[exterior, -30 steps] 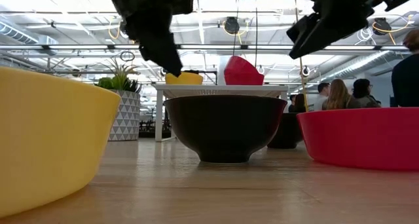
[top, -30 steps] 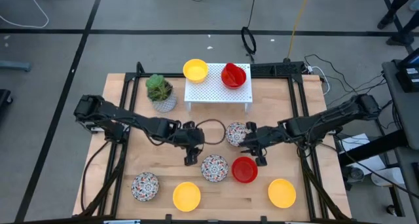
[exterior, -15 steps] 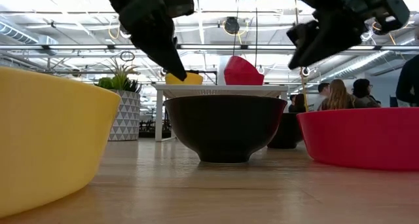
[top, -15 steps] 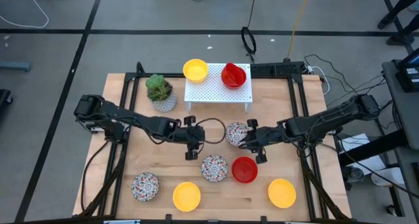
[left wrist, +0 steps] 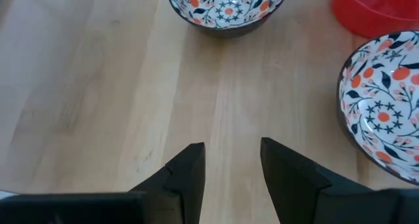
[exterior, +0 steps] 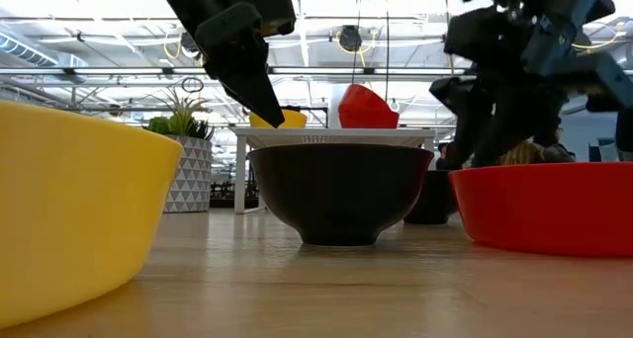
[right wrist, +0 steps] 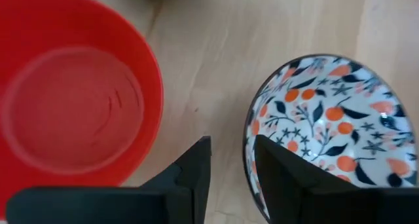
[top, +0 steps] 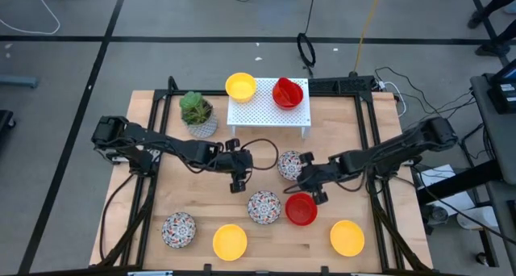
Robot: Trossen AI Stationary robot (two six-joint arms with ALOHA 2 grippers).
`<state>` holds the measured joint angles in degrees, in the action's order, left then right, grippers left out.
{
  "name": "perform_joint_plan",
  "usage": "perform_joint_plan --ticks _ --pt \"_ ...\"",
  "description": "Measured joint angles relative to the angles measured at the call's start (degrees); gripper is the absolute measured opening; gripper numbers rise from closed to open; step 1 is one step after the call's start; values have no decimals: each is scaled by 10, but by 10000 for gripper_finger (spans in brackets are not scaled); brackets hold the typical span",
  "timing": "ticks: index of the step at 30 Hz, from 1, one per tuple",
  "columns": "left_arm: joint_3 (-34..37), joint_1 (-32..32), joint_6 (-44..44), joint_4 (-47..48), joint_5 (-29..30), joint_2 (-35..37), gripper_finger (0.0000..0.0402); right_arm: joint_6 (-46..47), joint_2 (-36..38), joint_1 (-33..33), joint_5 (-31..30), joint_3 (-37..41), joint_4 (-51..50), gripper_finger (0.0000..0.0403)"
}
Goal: Pick & Place Mini bowls
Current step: Put the white patterned bowl on the shelf
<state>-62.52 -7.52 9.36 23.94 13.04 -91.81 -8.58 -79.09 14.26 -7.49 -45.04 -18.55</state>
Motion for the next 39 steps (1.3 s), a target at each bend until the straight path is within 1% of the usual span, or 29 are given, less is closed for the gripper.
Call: perform_joint_plan --ticks 4,7,10,13,17,21,24,28,31,34,39 --pt "0 -1 20 0 -1 0 152 -3 -27 0 -26 0 5 105" --pt "0 -1 39 1 -1 0 152 0 -48 0 -65 0 4 105" --pt "0 -1 53 4 -15 0 152 3 -62 0 -93 0 7 100" --pt "0 -2 67 4 -46 0 152 3 -69 0 -91 0 7 75" --pt "0 -2 82 5 -78 0 152 4 -71 0 -92 0 7 13" --pt "0 -2 86 8 -83 0 152 2 -66 0 -114 0 14 8" --pt "0 -2 86 21 -82 8 152 -18 -58 -3 -123 -9 38 5" --pt "-2 -2 88 39 -72 32 152 -44 -46 -18 -118 -50 61 4" --pt "-2 -2 92 47 -64 63 152 -43 -43 -34 -114 -90 44 3" --pt "-1 -5 94 69 -57 97 152 -56 -44 -52 -76 -135 25 3" --pt "-2 -10 110 88 -34 159 152 -87 -44 -92 -65 -197 24 2"
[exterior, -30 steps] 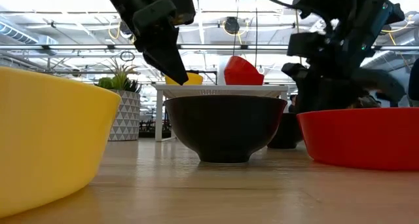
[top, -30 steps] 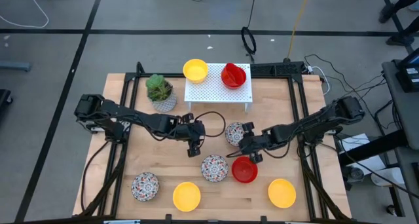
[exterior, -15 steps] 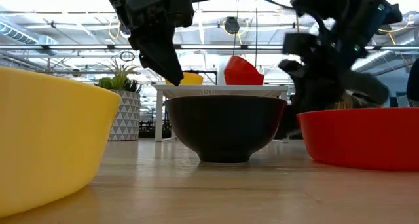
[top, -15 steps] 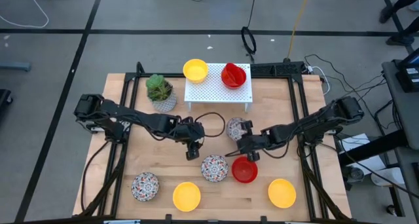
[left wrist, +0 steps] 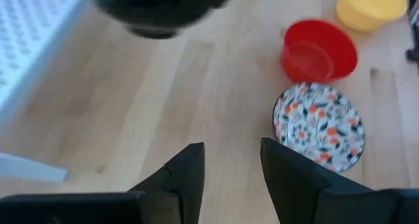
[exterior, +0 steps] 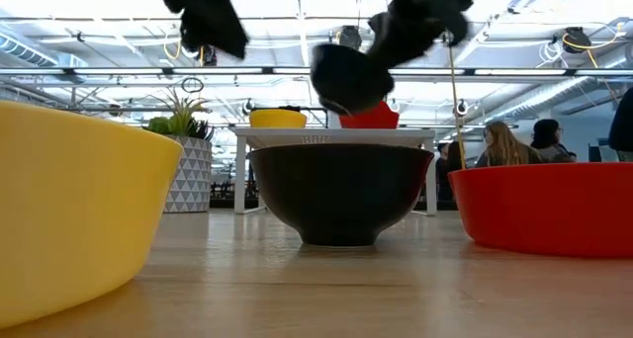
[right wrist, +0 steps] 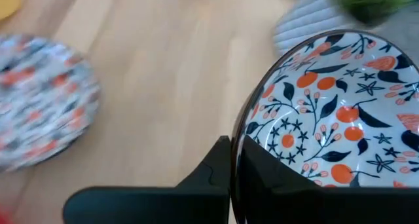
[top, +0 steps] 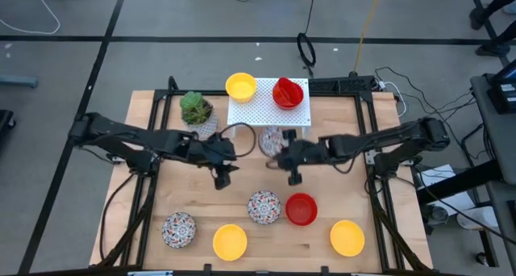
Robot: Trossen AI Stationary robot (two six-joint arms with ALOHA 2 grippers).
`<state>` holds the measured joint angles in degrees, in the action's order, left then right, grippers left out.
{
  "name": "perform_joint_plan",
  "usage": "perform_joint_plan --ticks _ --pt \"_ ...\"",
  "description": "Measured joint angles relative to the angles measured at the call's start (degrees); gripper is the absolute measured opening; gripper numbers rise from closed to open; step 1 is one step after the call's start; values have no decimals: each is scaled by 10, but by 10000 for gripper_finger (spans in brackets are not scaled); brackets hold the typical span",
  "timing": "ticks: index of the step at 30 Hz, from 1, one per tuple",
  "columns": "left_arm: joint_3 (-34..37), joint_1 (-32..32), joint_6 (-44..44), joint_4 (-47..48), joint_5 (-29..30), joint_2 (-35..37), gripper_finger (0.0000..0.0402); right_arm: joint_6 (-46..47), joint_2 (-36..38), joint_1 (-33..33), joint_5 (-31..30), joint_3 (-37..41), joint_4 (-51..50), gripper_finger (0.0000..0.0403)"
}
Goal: Pick & Place Mini bowls
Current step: Put the white patterned bowl on the shelf
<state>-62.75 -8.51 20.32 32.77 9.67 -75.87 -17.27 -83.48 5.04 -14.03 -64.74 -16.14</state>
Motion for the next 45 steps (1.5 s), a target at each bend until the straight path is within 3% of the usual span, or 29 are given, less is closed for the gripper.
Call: perform_joint_plan --ticks 9,19,24,31,38,45 --pt "1 -17 11 27 11 64 152 0 -10 -95 42 -53 14 1" --pt "2 -25 8 57 25 67 152 1 -28 -161 37 -52 14 1" --pt "2 -25 8 57 25 67 152 3 -28 -167 38 -52 18 4" --pt "2 -25 6 62 25 67 152 15 -37 -145 98 -52 31 6" --pt "2 -25 8 62 25 67 152 16 -53 -139 91 -52 48 4" --pt "2 -25 11 65 25 67 152 -2 -78 -140 34 -52 56 4"
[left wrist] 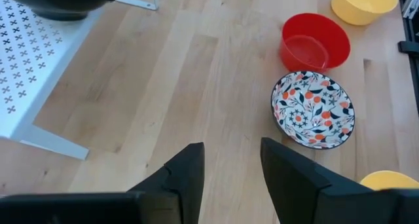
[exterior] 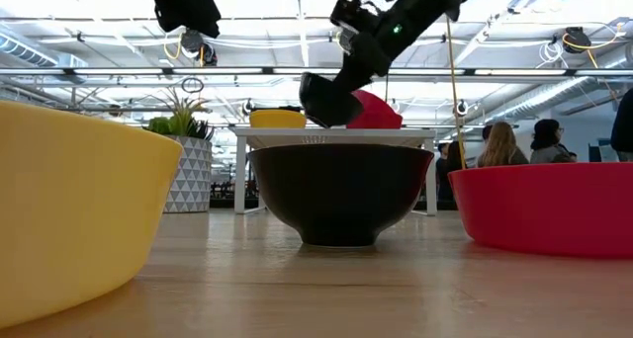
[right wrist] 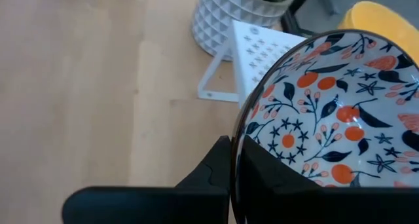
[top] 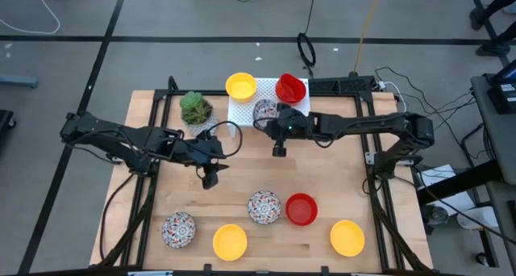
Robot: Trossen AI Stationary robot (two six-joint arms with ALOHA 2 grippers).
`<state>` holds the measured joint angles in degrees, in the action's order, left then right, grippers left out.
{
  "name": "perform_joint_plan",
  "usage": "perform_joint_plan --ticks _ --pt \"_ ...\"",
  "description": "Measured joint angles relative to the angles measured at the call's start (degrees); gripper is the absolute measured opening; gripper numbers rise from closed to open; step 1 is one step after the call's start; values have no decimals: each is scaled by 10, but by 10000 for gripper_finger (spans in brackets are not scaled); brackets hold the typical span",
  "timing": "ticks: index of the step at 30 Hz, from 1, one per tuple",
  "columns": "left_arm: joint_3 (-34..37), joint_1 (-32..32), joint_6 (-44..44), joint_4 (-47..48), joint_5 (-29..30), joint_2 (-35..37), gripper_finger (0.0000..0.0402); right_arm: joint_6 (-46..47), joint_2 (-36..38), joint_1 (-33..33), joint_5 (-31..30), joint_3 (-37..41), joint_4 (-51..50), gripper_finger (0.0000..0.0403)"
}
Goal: Pick & Place Mini bowls
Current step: Put the white patterned bowl on the shelf
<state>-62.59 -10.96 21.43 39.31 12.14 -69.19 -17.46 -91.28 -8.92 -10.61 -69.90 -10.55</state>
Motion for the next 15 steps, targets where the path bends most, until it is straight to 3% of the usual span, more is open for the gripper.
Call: perform_joint_plan --ticks 15 --pt "0 0 -2 1 0 0 152 -16 0 1 -31 0 -11 4"
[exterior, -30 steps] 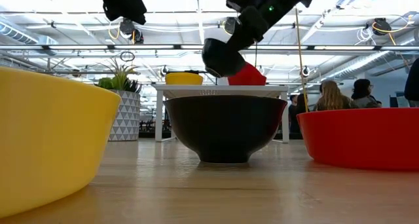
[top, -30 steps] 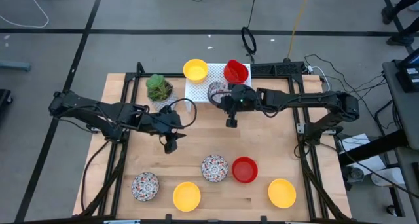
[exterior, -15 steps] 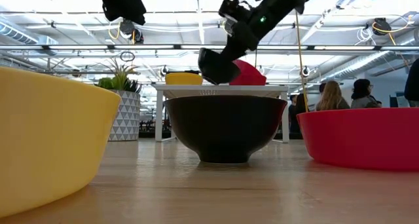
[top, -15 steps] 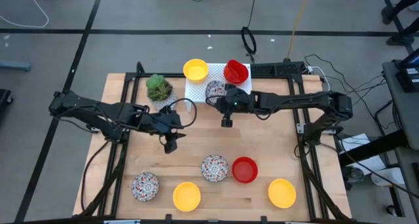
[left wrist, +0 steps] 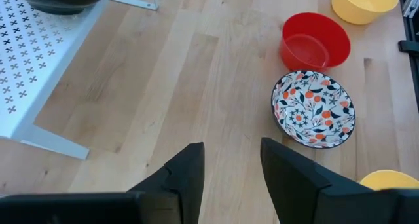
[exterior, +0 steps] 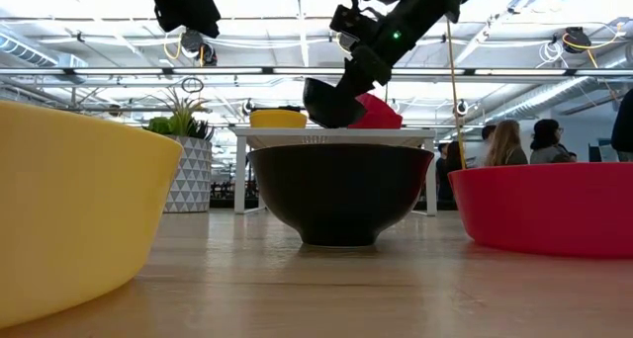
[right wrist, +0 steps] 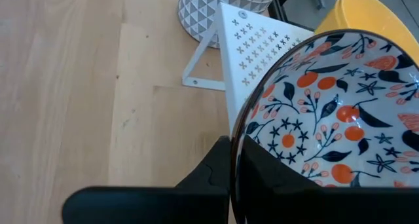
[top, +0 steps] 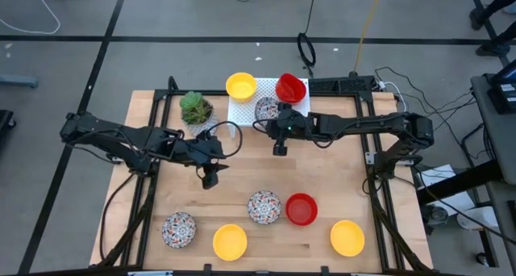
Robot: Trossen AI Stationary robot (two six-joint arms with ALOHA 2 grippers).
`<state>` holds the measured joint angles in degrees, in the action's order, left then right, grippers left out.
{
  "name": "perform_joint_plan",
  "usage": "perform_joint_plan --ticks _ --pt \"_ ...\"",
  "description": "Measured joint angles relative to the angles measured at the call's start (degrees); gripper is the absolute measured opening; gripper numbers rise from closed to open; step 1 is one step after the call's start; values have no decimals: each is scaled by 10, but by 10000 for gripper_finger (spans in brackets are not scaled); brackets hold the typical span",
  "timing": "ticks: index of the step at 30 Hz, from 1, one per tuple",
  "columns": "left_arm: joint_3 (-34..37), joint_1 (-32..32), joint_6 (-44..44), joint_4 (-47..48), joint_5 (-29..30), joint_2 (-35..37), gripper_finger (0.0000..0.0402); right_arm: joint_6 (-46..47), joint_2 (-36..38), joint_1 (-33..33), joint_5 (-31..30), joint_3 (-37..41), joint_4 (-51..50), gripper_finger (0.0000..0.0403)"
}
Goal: Pick & Place Mini bowls
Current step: Put the white patterned bowl on the shelf
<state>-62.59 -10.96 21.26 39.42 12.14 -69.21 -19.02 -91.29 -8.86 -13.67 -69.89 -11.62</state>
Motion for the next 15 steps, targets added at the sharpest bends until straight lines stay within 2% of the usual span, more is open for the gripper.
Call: perform_joint_plan --ticks 4,9,15 --pt "0 0 0 0 0 0 152 -1 0 0 -2 0 0 4" --pt "0 0 0 0 0 0 152 -13 0 0 -41 0 -6 4" --pt "0 0 0 0 0 0 152 -15 0 1 -41 0 -10 5"
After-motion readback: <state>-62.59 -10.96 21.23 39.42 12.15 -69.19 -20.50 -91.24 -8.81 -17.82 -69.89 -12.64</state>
